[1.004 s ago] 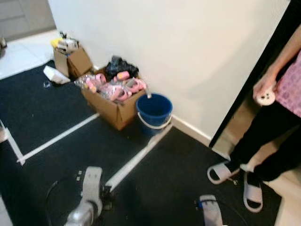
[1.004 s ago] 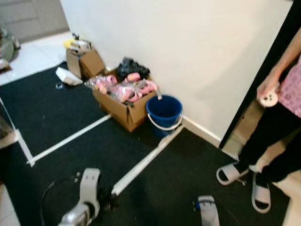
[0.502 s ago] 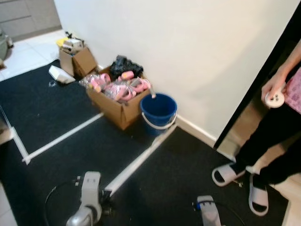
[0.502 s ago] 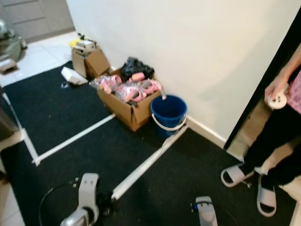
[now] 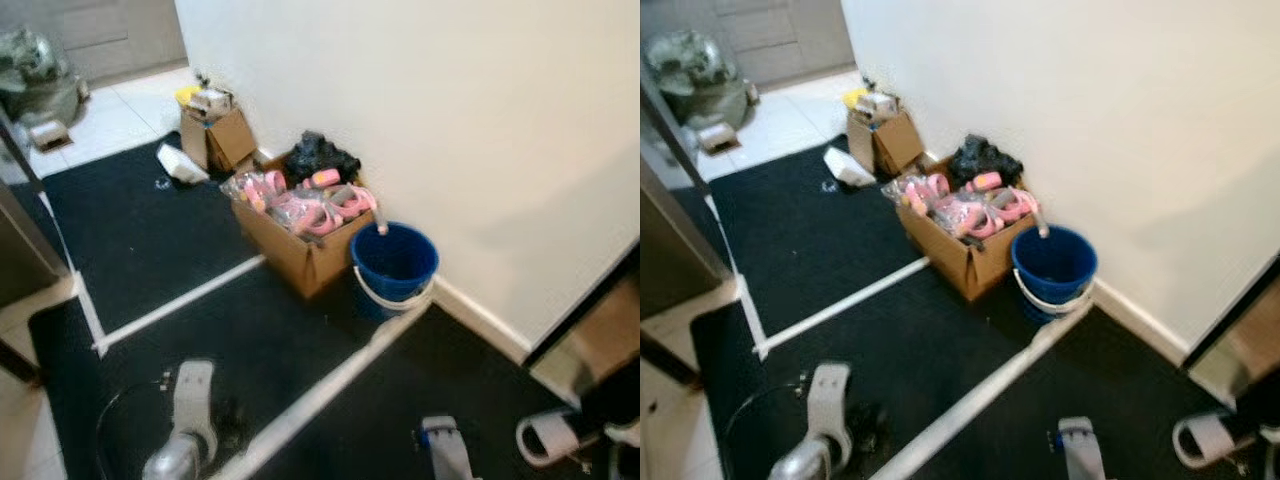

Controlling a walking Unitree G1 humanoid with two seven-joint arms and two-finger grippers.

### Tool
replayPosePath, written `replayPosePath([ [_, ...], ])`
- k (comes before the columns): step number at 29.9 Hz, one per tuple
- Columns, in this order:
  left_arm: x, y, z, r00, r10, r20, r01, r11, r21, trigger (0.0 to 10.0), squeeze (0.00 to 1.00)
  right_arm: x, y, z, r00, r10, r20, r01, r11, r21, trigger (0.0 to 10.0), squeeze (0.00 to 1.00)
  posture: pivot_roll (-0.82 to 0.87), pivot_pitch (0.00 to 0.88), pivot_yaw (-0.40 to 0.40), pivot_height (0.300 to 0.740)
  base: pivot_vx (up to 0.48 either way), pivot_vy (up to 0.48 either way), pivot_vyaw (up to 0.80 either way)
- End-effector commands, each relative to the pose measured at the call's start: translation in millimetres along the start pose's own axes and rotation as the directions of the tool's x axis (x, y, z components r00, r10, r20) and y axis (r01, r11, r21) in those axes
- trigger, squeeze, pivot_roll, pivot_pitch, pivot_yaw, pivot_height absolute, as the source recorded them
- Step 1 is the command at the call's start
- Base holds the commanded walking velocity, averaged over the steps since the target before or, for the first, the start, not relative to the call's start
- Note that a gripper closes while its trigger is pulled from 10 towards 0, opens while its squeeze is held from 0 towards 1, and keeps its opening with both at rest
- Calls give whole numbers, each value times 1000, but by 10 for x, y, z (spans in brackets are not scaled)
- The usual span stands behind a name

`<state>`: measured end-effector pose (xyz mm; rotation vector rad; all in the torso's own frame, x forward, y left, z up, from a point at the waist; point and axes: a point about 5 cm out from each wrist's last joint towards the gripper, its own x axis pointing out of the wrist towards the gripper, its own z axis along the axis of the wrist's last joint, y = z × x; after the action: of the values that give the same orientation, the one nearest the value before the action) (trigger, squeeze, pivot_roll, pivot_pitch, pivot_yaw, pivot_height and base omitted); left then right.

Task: Picking trash to rubbish bin

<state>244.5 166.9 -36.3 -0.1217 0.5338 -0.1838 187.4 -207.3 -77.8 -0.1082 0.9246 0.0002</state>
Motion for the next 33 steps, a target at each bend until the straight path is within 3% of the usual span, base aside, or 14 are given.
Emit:
replayPosePath([
  [1,-56,17,-132,999,9,-44,-9,1000,-11,10000,0,-16,46,-109,999,9,-32,-8,1000,15,10000,0,-80,85,23,740,371,0,0],
  [33,-23,-18,-95,999,-5,-41,5,1000,-9,10000,0,-17,58,-120,999,5,-35,-5,1000,-7,10000,0,-99,65,33,740,372,0,0],
])
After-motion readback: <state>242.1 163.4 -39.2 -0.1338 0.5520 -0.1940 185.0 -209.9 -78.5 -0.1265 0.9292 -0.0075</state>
